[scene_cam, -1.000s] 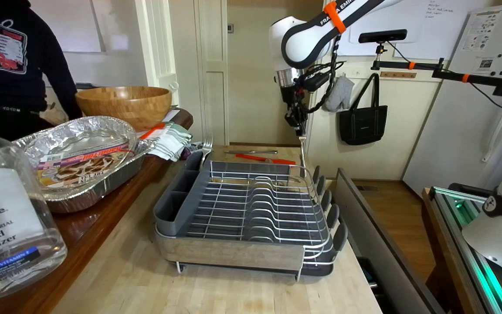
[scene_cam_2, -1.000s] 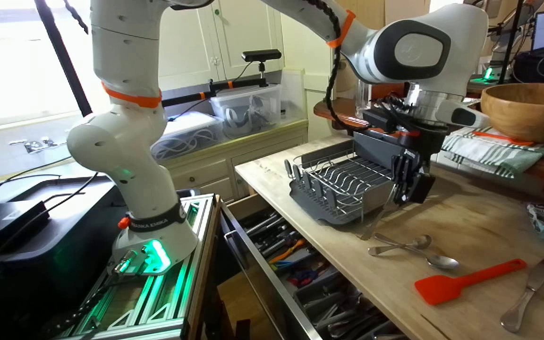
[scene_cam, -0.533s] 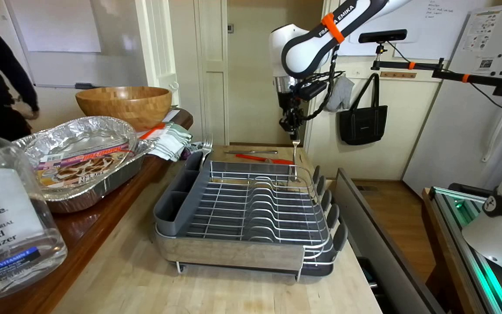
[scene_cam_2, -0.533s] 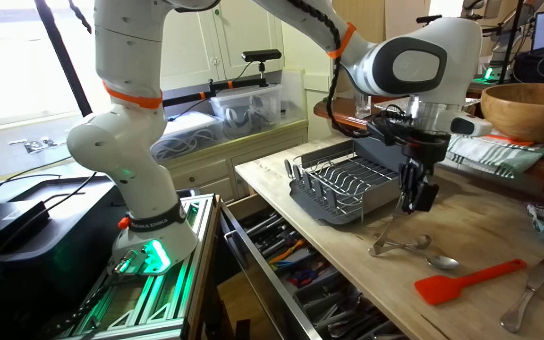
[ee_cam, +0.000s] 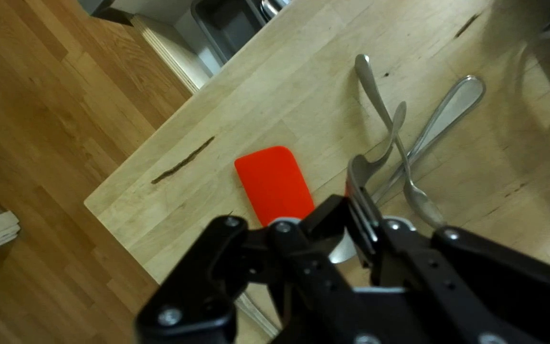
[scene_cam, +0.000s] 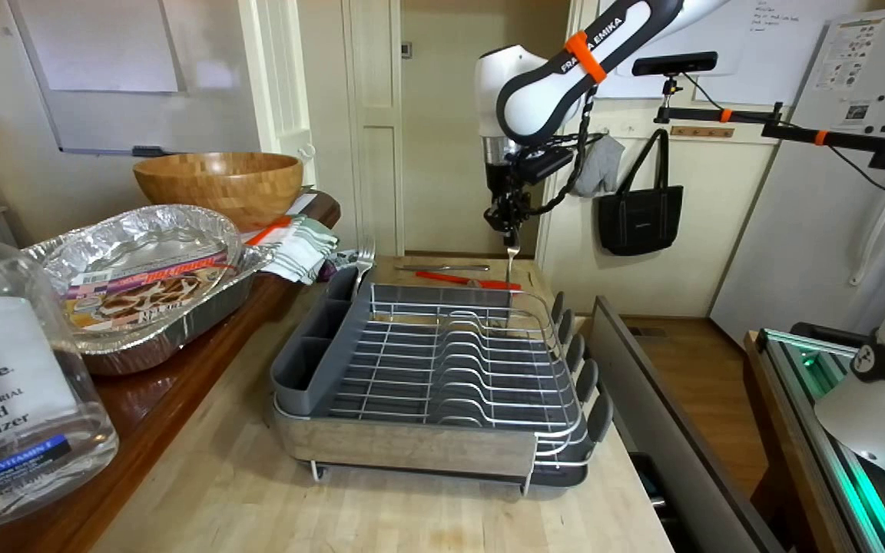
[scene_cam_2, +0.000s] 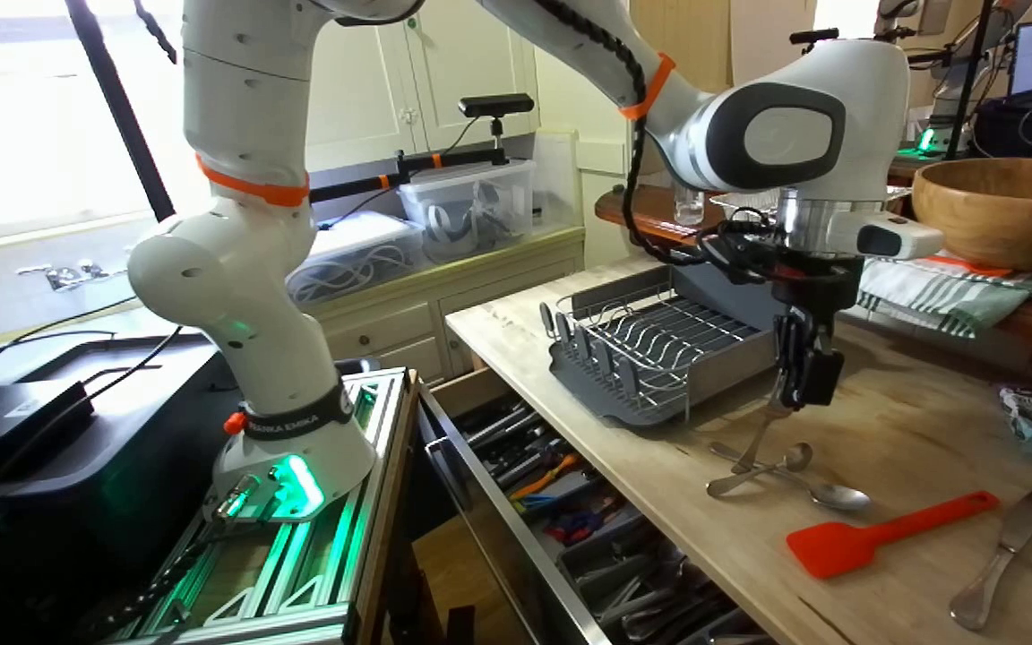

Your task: Take one silver fork from the dish rack and put it on the right side of the countertop.

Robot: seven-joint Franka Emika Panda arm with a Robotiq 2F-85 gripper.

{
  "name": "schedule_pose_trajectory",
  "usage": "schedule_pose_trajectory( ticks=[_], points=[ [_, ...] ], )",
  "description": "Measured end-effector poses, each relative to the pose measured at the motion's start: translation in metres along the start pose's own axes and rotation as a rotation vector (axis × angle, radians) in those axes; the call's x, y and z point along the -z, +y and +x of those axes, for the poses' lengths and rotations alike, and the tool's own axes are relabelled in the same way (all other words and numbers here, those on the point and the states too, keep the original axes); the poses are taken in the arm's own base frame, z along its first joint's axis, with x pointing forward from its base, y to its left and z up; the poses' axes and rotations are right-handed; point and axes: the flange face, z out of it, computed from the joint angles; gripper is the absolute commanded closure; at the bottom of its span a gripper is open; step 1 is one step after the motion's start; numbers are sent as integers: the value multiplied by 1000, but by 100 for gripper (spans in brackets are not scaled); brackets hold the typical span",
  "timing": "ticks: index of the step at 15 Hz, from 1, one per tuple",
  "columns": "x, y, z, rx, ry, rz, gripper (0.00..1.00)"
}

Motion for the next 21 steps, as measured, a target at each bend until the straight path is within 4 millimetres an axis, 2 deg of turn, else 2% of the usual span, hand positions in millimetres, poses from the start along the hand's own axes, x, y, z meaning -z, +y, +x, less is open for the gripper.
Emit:
schedule_pose_trajectory(
  ticks=[21],
  points=[
    [2, -15, -1, -5, 23, -56, 98]
  ],
)
